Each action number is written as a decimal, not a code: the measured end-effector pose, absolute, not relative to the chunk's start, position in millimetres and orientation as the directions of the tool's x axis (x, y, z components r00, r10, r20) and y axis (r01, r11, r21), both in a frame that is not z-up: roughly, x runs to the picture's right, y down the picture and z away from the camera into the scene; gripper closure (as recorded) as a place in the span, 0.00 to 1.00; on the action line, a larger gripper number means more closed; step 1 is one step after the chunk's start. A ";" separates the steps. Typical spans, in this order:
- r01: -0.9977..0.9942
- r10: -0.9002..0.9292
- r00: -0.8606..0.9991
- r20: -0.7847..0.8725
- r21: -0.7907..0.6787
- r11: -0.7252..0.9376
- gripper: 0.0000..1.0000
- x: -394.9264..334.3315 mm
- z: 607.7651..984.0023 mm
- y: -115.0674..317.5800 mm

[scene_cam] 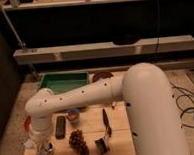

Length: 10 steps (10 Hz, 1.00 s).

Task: Place towel in metal cup

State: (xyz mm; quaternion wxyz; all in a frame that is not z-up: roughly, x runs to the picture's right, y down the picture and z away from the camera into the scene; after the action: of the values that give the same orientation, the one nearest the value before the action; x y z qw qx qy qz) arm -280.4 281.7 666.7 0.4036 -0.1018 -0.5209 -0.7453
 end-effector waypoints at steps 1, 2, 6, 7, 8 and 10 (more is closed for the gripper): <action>0.711 -0.498 -0.649 0.575 0.692 -0.128 1.00 -277.6 669.3 281.5; 0.713 -0.499 -0.646 0.578 0.689 -0.125 1.00 -275.7 672.2 282.3; 0.719 -0.489 -0.643 0.590 0.684 -0.120 1.00 -276.1 679.1 285.9; 0.721 -0.486 -0.641 0.594 0.684 -0.116 0.97 -275.9 680.1 285.6; 0.721 -0.484 -0.641 0.596 0.683 -0.113 0.92 -276.2 680.4 284.9; 0.726 -0.483 -0.636 0.602 0.680 -0.108 0.69 -276.8 681.3 281.8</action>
State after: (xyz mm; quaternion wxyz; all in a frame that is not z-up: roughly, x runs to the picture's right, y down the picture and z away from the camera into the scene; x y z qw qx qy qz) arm -276.8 281.8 681.3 0.4107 -0.1155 -0.5264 -0.7354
